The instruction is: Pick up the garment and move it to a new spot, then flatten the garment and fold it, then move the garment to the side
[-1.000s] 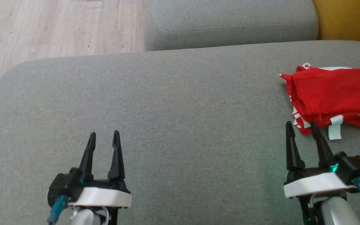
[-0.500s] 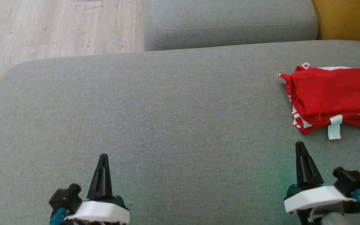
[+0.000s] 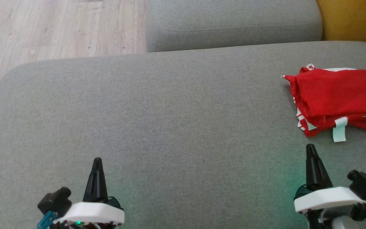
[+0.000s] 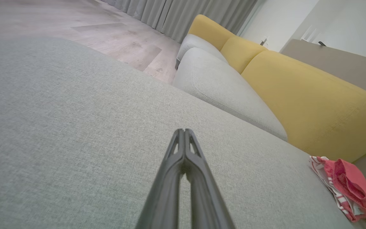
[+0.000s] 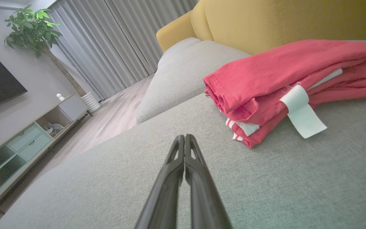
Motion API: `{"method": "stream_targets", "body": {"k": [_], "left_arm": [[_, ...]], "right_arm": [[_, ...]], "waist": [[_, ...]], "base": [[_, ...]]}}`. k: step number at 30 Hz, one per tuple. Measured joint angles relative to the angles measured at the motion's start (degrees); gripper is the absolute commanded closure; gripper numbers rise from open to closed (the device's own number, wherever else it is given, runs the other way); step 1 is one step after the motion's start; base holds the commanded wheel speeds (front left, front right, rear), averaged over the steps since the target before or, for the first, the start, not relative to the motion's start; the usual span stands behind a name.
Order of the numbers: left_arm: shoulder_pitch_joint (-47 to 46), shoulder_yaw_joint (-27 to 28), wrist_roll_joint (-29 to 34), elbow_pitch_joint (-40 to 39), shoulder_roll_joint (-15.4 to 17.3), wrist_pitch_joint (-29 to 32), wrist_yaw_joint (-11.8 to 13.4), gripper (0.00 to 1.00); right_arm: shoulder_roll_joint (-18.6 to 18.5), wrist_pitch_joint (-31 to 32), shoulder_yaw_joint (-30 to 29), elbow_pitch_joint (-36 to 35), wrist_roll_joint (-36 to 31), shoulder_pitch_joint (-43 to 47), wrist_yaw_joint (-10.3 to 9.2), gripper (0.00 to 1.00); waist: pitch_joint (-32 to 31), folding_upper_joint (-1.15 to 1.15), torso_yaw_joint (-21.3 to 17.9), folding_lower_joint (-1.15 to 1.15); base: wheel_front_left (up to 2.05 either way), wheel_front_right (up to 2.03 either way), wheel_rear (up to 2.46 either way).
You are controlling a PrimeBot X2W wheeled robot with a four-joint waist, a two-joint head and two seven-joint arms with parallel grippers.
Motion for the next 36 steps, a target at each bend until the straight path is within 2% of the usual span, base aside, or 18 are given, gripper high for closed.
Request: {"method": "stream_targets", "body": {"k": [36], "left_arm": [[-0.74, 5.14, -20.46, -0.53, 0.02, 5.91, -1.57, 1.0]], "right_arm": [[-0.18, 5.22, -2.19, -0.31, 23.37, -1.51, -0.01, 1.0]], "waist": [[-0.24, 0.0, -0.25, 0.0]], "base": [[0.0, 0.0, 0.0]]}}
